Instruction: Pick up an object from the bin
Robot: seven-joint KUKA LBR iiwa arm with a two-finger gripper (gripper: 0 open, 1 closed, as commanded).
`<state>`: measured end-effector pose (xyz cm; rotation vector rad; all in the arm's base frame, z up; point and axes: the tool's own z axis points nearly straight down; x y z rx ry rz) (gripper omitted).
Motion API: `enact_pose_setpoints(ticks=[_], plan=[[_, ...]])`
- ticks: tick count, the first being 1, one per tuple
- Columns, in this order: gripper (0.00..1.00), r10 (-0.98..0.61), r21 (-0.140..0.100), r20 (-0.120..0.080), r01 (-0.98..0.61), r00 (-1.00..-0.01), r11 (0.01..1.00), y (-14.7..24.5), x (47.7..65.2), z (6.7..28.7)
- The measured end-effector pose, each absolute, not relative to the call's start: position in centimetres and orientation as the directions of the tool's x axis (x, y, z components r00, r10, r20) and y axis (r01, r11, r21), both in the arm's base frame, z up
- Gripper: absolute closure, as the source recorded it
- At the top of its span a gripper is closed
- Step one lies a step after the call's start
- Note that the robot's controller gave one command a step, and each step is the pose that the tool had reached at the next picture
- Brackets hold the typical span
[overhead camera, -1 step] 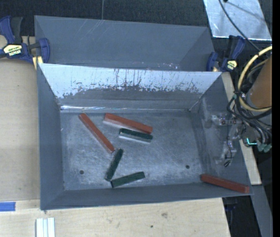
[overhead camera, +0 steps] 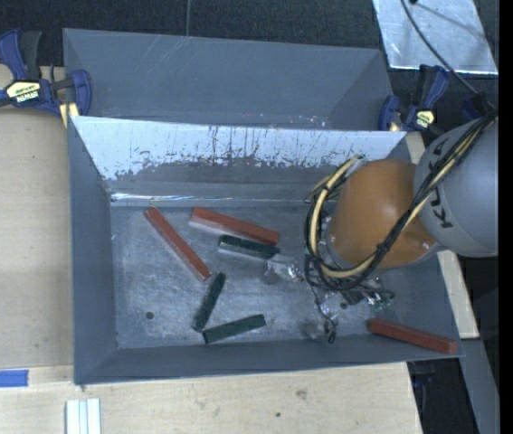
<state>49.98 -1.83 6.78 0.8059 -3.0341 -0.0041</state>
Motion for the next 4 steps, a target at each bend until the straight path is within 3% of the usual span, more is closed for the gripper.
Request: enact_pose_setpoints(ticks=[1,2,3,4], plan=[[0.0,-0.613,0.001,-0.008,-0.613,-0.79,0.79,9.8,49.3,10.1],[0.0,-0.718,-0.002,-0.006,-0.718,-0.696,0.696,12.2,51.4,10.0],[0.0,-0.779,-0.002,-0.006,-0.779,-0.627,0.627,13.3,52.8,6.9],[0.0,-0.894,0.0,0.0,-0.894,-0.449,0.449,12.0,50.6,7.0]])
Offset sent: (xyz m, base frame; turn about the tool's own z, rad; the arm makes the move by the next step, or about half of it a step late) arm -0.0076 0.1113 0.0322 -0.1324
